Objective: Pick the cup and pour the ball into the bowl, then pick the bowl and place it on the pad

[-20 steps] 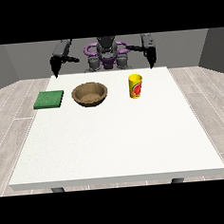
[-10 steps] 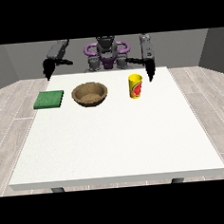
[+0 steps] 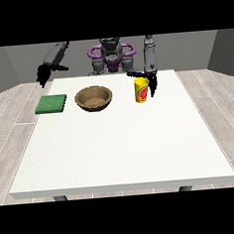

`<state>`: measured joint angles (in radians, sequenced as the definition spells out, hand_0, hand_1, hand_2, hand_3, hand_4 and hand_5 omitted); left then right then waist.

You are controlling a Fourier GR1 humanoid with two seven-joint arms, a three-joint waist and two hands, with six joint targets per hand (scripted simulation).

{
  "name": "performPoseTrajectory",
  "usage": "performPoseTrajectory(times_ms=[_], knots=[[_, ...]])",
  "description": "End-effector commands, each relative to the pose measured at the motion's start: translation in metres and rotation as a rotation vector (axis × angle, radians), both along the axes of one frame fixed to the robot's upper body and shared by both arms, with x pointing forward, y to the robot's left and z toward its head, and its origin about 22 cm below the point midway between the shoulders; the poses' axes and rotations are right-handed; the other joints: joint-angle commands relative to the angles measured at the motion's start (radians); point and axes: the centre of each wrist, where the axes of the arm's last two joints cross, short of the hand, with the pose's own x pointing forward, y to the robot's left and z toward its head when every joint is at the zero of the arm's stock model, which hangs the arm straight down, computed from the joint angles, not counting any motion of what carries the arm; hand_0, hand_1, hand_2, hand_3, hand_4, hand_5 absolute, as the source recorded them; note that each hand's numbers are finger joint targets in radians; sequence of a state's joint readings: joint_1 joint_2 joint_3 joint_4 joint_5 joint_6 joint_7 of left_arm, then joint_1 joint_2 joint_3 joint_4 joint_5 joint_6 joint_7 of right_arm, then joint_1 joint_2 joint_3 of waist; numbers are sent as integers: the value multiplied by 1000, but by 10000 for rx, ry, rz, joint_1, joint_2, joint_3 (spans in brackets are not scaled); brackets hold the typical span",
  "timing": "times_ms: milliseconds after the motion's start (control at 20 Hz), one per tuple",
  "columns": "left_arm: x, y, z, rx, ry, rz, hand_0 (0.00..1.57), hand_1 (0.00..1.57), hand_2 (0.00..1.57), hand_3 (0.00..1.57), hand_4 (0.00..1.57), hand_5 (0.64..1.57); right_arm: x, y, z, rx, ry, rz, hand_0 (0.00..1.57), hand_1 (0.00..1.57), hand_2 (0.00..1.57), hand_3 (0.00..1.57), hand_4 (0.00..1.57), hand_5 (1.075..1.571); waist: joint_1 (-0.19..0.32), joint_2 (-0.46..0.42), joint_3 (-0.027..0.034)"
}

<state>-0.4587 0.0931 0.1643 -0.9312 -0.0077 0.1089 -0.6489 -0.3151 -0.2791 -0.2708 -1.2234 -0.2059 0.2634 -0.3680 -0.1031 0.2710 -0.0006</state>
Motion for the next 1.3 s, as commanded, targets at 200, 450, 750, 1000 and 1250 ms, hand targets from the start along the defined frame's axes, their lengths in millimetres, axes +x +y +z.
performPoseTrajectory(times_ms=[200,450,750,1000,1250], knots=[[2,30,-15,1515,29,1285,1240,1240,1571,1571,474,1442,3,-12,8,157,-229,188,0,0,0,0,0,1561,-282,136,7],[9,29,-13,3486,-778,2789,1312,1312,1571,1571,833,1511,11,-22,27,134,-1181,540,0,0,0,0,0,1556,-854,1119,6],[18,-14,-12,3903,-292,2670,1354,1354,1571,1571,901,1507,9,-66,32,-27,-424,-159,0,0,0,0,0,1555,-567,190,12],[14,-21,-10,5590,545,2362,1373,1373,1571,1571,1016,1532,-23,-85,-25,149,1503,-582,0,0,56,0,0,1558,42,-1721,31],[26,-69,14,7211,966,1376,1397,1397,1571,1571,1091,1571,-43,-105,-51,105,2700,-1715,0,0,0,0,0,1560,1046,-2908,35]])
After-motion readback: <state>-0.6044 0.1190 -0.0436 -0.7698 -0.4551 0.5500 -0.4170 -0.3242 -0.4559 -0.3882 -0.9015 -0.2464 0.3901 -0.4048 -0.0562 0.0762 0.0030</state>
